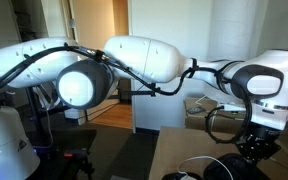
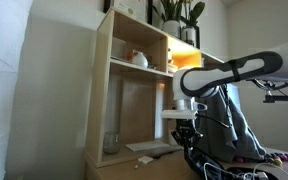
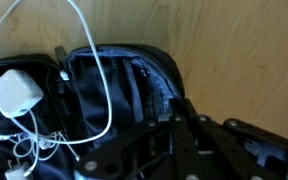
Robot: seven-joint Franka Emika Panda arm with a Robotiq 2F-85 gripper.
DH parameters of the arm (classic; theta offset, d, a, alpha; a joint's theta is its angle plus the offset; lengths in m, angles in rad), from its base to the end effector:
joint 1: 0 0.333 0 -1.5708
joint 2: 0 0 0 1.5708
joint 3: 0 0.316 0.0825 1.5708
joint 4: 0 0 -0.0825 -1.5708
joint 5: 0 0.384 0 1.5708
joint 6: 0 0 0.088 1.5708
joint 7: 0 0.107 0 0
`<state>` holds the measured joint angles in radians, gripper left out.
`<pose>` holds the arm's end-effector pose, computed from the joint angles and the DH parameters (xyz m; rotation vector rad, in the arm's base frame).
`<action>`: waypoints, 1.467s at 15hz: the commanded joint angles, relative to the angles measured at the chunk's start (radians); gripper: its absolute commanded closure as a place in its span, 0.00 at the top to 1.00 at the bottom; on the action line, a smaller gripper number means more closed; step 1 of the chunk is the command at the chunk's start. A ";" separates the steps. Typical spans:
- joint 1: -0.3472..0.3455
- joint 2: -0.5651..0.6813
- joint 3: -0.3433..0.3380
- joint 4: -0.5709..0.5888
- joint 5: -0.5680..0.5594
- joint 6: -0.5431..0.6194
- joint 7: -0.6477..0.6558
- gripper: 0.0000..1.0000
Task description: Move the portable bag slightly to the left and close it
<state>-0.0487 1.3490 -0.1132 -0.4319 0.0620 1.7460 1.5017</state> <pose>0.8008 -0.0667 0.2140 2.1598 -2.1996 0.0118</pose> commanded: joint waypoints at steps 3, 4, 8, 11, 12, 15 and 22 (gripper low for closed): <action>0.021 -0.026 -0.005 -0.012 -0.004 0.011 0.024 0.02; 0.023 -0.027 -0.005 -0.013 -0.004 0.012 0.023 0.02; 0.030 -0.029 -0.002 -0.017 -0.004 0.011 0.004 0.02; 0.035 -0.031 -0.001 -0.018 -0.005 -0.001 -0.008 0.01; 0.036 -0.030 -0.001 -0.018 -0.004 -0.001 -0.010 0.01; 0.040 -0.032 -0.003 -0.019 -0.006 -0.008 -0.011 0.02; 0.040 -0.002 0.000 0.003 -0.004 -0.038 -0.005 0.05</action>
<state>-0.0091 1.3475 -0.1135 -0.4290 0.0585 1.7084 1.4965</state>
